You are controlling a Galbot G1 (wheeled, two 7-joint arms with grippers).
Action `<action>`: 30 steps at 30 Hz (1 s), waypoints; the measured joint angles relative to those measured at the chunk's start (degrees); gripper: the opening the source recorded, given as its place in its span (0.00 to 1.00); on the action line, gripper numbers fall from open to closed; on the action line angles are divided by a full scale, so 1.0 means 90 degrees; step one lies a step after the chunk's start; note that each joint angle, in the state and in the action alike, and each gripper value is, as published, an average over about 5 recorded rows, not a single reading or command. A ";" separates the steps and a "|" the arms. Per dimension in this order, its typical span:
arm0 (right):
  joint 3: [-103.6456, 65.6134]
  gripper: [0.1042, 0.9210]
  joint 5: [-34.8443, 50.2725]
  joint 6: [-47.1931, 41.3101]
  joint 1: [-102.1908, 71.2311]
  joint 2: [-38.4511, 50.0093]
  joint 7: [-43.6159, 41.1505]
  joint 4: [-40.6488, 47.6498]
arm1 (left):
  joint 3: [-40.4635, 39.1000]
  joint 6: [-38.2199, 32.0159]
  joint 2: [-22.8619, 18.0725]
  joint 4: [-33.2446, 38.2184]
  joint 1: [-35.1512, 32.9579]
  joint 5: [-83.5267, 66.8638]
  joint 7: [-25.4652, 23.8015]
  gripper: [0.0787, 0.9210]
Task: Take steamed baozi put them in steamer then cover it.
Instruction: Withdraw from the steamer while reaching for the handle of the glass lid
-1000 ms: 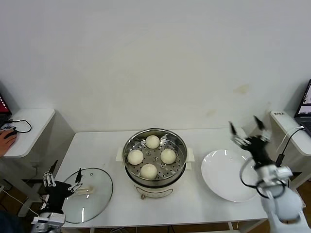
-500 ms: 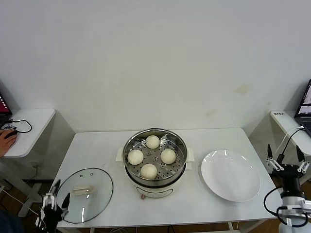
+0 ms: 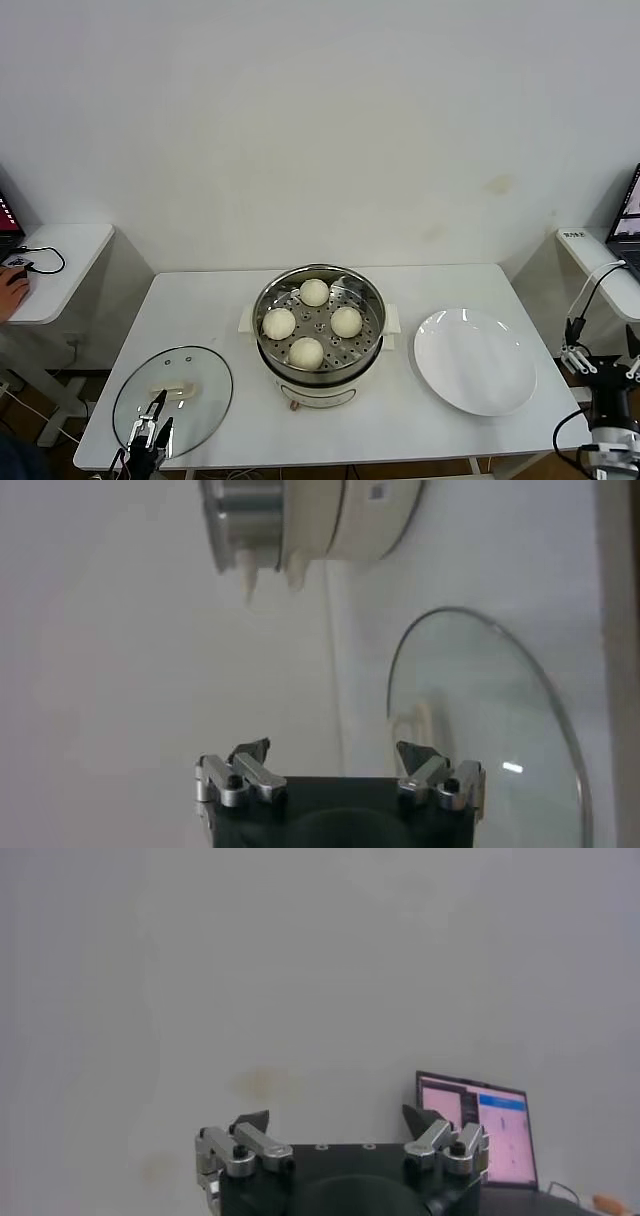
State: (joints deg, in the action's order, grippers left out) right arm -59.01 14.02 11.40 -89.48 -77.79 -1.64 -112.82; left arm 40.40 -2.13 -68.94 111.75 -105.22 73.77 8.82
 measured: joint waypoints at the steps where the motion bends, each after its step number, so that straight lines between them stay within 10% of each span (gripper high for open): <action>1: -0.0008 0.88 -0.0013 0.0002 -0.0031 -0.0017 0.0002 -0.0016 | -0.0019 -0.0004 0.0024 -0.0052 0.0070 0.0008 -0.0005 0.88; 30: -0.0113 0.88 -0.0292 0.0051 -0.0533 -0.0346 0.0006 -0.0393 | -0.0384 -0.0026 0.0507 -0.1658 0.1751 -0.0241 -0.0180 0.88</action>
State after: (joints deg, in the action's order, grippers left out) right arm -60.03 11.40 11.85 -94.28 -80.90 -1.59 -116.36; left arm 36.94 -2.37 -64.38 96.84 -89.46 71.61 7.20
